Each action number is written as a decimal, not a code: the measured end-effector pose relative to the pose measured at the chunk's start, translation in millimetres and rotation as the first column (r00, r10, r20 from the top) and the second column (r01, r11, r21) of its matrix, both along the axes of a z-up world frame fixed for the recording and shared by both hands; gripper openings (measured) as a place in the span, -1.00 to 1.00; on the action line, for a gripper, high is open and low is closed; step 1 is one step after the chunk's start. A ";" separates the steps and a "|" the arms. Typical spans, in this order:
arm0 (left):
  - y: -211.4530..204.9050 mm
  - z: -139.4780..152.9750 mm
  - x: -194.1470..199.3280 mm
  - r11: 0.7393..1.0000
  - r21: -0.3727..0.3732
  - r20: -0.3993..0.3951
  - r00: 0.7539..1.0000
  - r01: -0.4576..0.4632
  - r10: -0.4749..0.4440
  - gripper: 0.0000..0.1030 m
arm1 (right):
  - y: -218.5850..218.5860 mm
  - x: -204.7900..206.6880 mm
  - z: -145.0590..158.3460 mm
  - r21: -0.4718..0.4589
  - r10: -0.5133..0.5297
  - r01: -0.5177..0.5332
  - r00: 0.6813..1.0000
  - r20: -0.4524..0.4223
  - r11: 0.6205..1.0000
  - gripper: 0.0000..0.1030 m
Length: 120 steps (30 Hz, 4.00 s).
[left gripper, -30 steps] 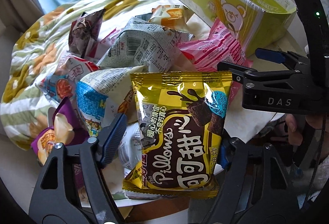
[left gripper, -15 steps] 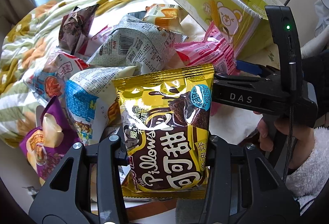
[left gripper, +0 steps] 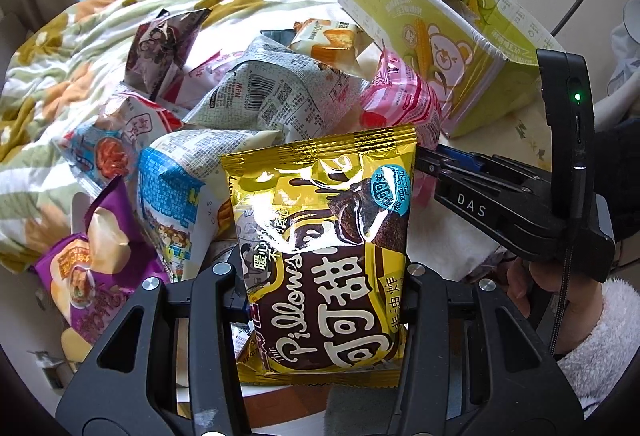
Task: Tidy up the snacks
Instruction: 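Grasp the gold Pillows bag with the left tool while the right tool grasps the pink striped bag, then lift both held bags and carry them over the open yellow box, then release the gold bag into the box with the left tool while the right tool drops the pink bag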
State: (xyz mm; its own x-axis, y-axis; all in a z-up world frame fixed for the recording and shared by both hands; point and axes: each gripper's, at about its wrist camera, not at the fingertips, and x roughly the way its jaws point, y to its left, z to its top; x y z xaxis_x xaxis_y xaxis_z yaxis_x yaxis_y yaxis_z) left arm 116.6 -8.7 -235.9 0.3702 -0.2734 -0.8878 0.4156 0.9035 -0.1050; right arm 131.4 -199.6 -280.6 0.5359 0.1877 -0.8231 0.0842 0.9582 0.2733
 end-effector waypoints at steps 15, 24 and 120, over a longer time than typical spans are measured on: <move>6.7 10.3 -3.5 0.999 -0.026 0.021 1.000 -0.021 0.022 -0.23 | 15.4 -8.1 10.5 -0.088 0.103 -0.102 0.995 0.005 0.991 -0.56; 11.0 12.2 2.7 0.998 -0.031 0.021 0.998 -0.050 0.051 -0.23 | 35.4 -9.0 31.6 -0.268 0.237 -0.190 0.958 0.159 0.945 0.80; -260.1 104.4 186.6 0.942 0.120 0.220 0.933 -0.315 0.284 0.81 | -232.8 233.4 113.1 0.019 0.259 -0.259 0.966 0.005 0.966 0.66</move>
State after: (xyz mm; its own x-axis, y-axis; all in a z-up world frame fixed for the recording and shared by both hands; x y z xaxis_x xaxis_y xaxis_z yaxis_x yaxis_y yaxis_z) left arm 303.2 -268.8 -131.5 0.5851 0.0084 -0.8109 0.1217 0.9877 0.0980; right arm 364.9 -432.4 -167.5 0.4687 0.3360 -0.8170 -0.1667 0.9419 0.2917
